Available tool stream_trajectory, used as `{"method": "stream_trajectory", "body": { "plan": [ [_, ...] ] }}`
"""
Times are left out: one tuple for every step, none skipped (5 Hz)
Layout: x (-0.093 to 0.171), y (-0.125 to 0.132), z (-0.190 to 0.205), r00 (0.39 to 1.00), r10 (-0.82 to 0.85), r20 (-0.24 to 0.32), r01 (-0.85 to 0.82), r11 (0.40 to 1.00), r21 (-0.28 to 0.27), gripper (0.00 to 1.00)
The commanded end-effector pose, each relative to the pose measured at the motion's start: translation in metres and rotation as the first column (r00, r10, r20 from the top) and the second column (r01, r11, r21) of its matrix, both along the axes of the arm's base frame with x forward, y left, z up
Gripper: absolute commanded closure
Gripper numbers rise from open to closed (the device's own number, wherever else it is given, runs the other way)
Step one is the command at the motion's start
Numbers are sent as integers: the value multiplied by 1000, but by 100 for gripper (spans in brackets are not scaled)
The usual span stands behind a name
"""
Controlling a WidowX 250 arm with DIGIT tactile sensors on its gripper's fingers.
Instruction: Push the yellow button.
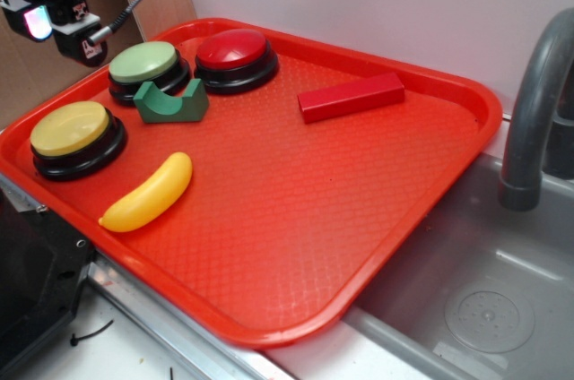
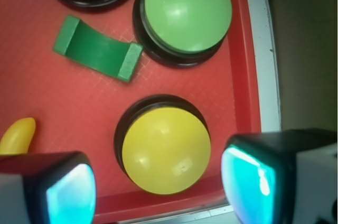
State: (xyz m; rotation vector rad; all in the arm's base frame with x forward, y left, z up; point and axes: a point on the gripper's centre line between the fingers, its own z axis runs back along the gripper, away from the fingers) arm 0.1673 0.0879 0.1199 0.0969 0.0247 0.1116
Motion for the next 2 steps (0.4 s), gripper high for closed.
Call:
{"method": "stream_trajectory", "body": {
  "plan": [
    [8,4,27,997,11,77,-12,1000,19,0],
    [7,2,42,995,3,102,-3,1000,-2,1]
  ]
}}
